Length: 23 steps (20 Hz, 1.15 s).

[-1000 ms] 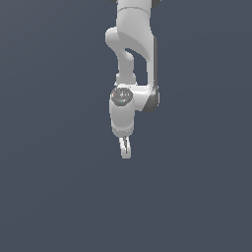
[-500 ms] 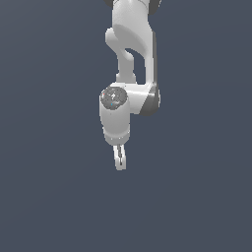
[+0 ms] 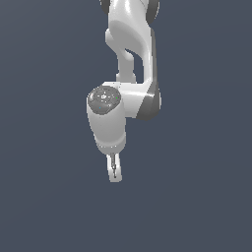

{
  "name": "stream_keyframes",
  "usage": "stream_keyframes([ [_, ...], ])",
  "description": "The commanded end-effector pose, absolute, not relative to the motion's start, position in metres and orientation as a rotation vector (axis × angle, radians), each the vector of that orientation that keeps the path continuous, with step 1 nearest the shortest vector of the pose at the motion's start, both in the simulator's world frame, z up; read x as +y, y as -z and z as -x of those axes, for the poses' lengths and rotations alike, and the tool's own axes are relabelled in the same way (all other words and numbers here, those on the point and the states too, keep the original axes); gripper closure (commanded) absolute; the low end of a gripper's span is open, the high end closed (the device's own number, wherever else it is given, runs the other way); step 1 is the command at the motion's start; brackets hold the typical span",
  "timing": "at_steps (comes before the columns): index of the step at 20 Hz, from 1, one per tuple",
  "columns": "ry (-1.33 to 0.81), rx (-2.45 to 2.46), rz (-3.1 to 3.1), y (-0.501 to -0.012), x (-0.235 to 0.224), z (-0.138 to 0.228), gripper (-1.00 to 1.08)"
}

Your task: Pick up the object and move it to a goal position.

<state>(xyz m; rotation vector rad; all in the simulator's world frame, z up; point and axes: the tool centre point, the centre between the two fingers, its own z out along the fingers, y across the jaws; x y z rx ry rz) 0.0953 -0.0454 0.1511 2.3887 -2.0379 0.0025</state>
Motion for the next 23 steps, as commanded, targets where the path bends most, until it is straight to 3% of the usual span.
stream_keyframes([
  [1, -0.002, -2.037, -2.389, -0.159, -0.048, -0.106, 1.08],
  [11, -0.001, -2.038, -2.390, -0.179, -0.056, -0.137, 1.08],
  [23, 0.000, -2.038, -2.390, -0.186, -0.059, -0.148, 1.08],
])
